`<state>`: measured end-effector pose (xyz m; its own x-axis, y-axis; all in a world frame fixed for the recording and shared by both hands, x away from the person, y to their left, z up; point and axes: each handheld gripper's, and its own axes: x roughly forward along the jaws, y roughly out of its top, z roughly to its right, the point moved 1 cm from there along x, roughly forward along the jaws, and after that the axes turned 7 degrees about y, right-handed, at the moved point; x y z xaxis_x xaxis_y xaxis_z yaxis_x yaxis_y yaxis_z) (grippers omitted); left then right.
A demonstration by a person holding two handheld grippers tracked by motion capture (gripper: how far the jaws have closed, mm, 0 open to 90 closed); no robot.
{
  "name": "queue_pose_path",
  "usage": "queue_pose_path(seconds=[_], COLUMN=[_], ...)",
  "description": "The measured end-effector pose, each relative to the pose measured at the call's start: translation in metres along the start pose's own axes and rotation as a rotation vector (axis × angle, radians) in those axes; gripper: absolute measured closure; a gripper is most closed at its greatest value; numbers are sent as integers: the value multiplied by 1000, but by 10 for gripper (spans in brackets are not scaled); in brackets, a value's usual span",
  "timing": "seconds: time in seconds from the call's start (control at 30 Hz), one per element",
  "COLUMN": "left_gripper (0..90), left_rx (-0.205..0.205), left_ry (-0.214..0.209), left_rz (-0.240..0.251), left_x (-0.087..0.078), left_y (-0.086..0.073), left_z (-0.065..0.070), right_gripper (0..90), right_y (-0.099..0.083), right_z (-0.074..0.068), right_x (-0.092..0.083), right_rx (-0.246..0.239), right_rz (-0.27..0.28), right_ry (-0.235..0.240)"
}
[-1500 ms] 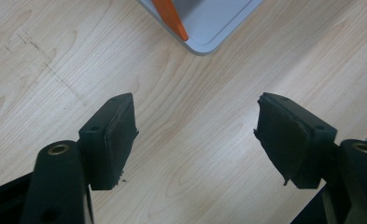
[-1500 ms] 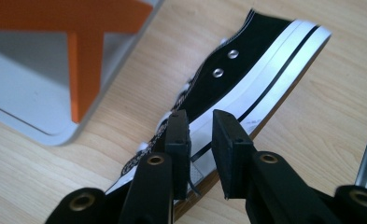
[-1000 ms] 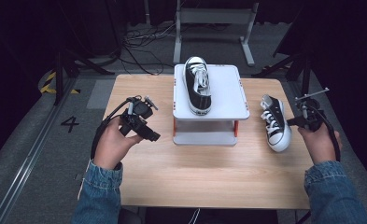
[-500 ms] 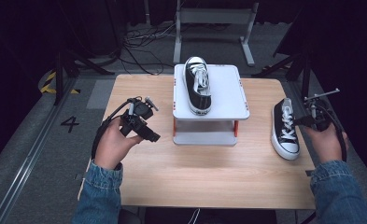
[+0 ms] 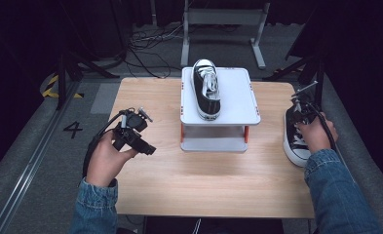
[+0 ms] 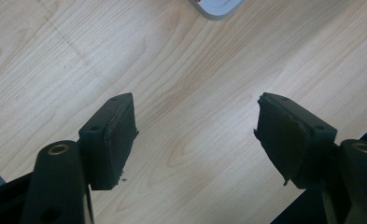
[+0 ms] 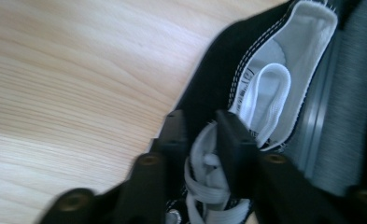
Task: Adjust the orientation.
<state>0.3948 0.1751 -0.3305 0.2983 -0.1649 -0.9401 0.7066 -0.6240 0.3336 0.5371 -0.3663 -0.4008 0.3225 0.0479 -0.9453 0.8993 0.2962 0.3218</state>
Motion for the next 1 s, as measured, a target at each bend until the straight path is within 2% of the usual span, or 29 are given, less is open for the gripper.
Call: queue_pose_path(seconds=[0.03,0.07,0.13,0.23,0.3,0.37,0.6,0.77,0.83,0.9,0.97,1.0], left_gripper=[291,292,292,292,291,291,291,292,291,291,291,291], left_rx=[-14,-4,-8,-3,7,16,60,80,92,90,105,105], left_ry=[0,-1,-2,-8,-10,-14,-34,-45,-45,-48,-46,-46], left_rz=[4,5,4,0,-2,1,7,1,0,7,4,4], left_x=[-1,-1,-1,2,3,5,11,15,16,16,15,15], left_y=[-1,-2,-2,1,5,9,27,37,39,40,42,42], left_z=[1,0,1,1,2,3,11,14,15,16,16,16], right_gripper=[855,885,891,892,894,895,895,892,889,881,865,892], right_y=[1,1,0,-4,-10,-19,-62,-100,-112,-119,-124,-125], right_z=[0,0,0,-2,-5,-9,-42,-65,-68,-72,-76,-78], right_x=[2,2,-3,-20,-31,-41,-65,-72,-71,-71,-73,-74], right_rx=[-1,4,4,-24,-43,-61,-209,-278,-284,-297,-308,-304], right_rz=[-9,-1,19,65,86,113,169,149,140,91,50,30], right_ry=[-4,-2,4,20,59,120,261,336,400,461,476,487])
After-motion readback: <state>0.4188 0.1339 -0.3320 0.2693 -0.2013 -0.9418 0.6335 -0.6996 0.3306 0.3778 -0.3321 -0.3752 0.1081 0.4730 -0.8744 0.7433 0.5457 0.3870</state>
